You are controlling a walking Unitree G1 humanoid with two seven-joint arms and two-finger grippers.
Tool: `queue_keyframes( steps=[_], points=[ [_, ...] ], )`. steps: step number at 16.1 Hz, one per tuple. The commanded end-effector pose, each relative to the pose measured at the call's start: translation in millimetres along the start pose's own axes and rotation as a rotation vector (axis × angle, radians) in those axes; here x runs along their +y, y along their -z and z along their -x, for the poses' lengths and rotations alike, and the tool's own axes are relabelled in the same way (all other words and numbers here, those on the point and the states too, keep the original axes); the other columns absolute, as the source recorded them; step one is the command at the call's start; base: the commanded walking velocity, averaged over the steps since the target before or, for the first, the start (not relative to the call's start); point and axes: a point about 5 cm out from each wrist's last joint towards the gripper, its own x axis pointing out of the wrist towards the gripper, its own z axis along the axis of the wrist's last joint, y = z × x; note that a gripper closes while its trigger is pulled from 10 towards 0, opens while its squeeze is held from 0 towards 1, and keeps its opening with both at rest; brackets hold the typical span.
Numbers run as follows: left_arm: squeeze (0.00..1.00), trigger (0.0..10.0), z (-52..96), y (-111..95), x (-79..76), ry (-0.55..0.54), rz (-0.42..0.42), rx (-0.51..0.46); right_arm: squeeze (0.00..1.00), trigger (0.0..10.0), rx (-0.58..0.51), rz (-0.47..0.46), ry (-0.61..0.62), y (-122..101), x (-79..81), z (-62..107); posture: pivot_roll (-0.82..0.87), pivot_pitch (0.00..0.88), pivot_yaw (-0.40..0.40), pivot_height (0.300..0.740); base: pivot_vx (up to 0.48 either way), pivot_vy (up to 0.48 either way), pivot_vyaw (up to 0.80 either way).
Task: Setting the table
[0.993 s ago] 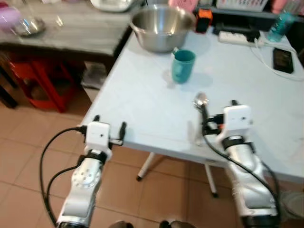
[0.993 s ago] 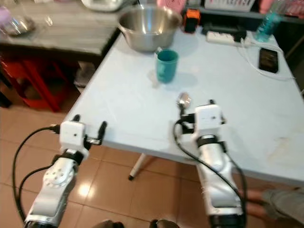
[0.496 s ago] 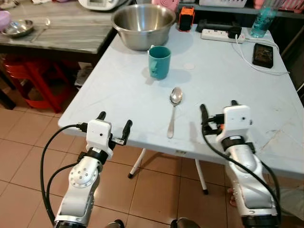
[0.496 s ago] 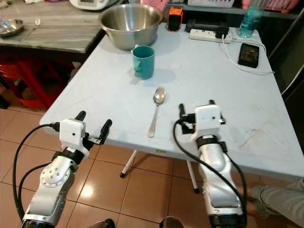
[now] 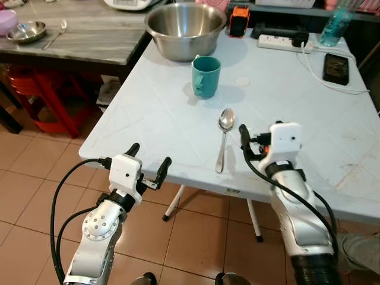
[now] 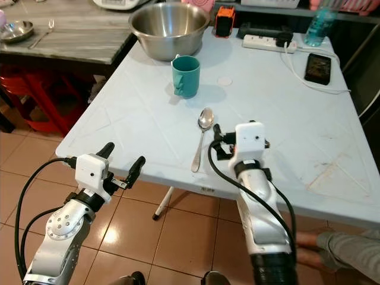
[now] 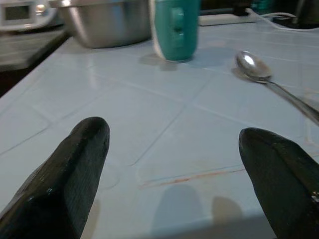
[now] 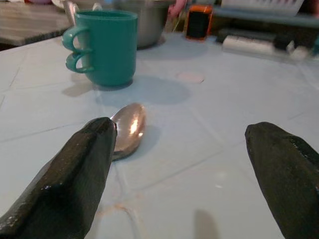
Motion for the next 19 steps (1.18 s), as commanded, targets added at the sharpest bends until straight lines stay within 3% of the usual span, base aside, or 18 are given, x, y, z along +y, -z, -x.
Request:
queue_keyframes(
  steps=[1, 4, 5, 8, 14, 15, 16, 17, 19],
  points=[
    [0.0, 10.0, 1.6, -4, -4.7, 0.042, -0.017, -0.01, 0.0, 10.0, 0.038, -0.032, -0.018, 3, 4.9, -5.1, -0.15, 0.19, 0.039, 0.74, 0.0, 0.0, 0.0],
    [0.0, 10.0, 5.2, -5, -8.4, 0.085, -0.007, -0.016, 0.0, 10.0, 0.09, -0.06, -0.065, 4, 20.9, -19.5, -0.13, 0.196, 0.046, 0.74, 0.0, 0.0, 0.0],
    [0.0, 10.0, 6.5, -5, -8.1, 0.099, 0.0, -0.015, 0.0, 10.0, 0.097, -0.054, -0.094, 2, 32.9, -26.6, -0.13, 0.196, 0.046, 0.74, 0.0, 0.0, 0.0],
    [0.0, 10.0, 7.6, -6, -7.2, 0.111, -0.002, -0.012, 0.0, 10.0, 0.114, -0.084, -0.107, -3, 51.1, -32.1, -0.11, 0.209, 0.052, 0.74, 0.0, 0.0, 0.0],
    [0.0, 10.0, 6.4, -6, -9.7, 0.14, 0.019, -0.015, 0.0, 10.0, 0.276, -0.141, -0.062, 18, 54.1, -32.8, -0.12, 0.215, 0.051, 0.74, 0.0, 0.0, 0.0],
    [0.0, 10.0, 6.1, -7, -10.2, 0.146, 0.022, -0.017, 0.0, 8.6, 0.293, -0.142, -0.066, 20, 53.4, -33.7, -0.12, 0.215, 0.051, 0.74, 0.0, 0.0, 0.0],
    [0.0, 10.0, 5.9, -7, -10.5, 0.153, 0.021, -0.017, 0.0, 8.6, 0.297, -0.125, -0.066, 21, 52.3, -34.8, -0.12, 0.215, 0.051, 0.74, 0.0, 0.0, 0.0],
    [0.0, 10.0, 5.7, -7, -11.0, 0.167, 0.023, -0.017, 0.0, 0.0, 0.298, -0.102, -0.076, 21, 52.5, -36.3, -0.12, 0.215, 0.051, 0.74, 0.0, 0.0, 0.0],
    [0.0, 10.0, 5.1, -7, -12.1, 0.189, 0.024, -0.019, 0.0, 0.0, 0.315, -0.084, -0.079, 21, 52.8, -39.2, -0.12, 0.216, 0.049, 0.74, 0.0, 0.0, 0.0]
  ],
)
